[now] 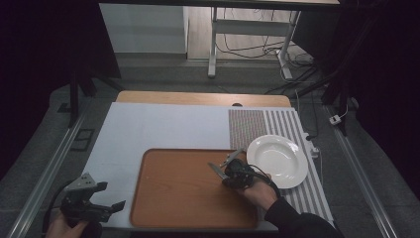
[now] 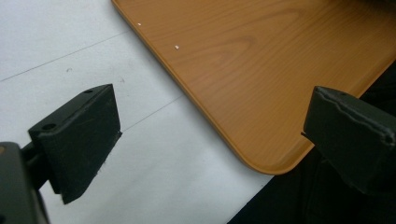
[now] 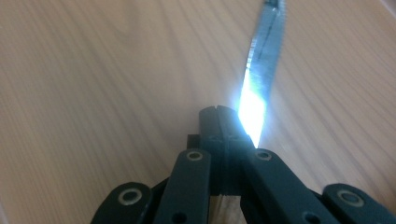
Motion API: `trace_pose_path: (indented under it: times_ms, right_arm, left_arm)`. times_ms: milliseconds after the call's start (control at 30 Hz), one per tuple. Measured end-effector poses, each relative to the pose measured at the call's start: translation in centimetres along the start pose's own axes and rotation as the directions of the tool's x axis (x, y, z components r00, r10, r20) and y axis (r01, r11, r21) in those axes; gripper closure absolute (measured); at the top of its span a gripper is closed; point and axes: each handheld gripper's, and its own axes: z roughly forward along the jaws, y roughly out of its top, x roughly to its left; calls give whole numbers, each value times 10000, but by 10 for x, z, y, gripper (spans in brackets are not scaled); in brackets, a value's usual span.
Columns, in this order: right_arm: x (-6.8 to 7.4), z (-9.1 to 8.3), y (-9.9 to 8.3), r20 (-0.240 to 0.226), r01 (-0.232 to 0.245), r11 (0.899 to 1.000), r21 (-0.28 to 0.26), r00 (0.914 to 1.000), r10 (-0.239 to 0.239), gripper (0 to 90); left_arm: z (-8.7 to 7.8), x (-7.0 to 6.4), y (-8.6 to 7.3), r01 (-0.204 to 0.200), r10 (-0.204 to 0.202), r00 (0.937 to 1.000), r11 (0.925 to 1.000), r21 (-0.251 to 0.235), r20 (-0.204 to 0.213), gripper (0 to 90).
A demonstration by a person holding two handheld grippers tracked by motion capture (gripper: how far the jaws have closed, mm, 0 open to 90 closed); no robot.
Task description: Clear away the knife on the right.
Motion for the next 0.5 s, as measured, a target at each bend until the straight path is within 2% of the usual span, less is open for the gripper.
trace_pose_path:
  times_ms: [167,500]
  right_arm:
    - [-10,-6,-11,167,-551,9985,8,9983,550,900]
    - [-25,-17,-29,392,-1099,9938,164,9932,1092,900]
  left_arm:
    - [0,-1,0,-55,55,10000,10000,-6,-17,41]
    - [0,-1,0,-58,58,10000,10000,-45,-36,41]
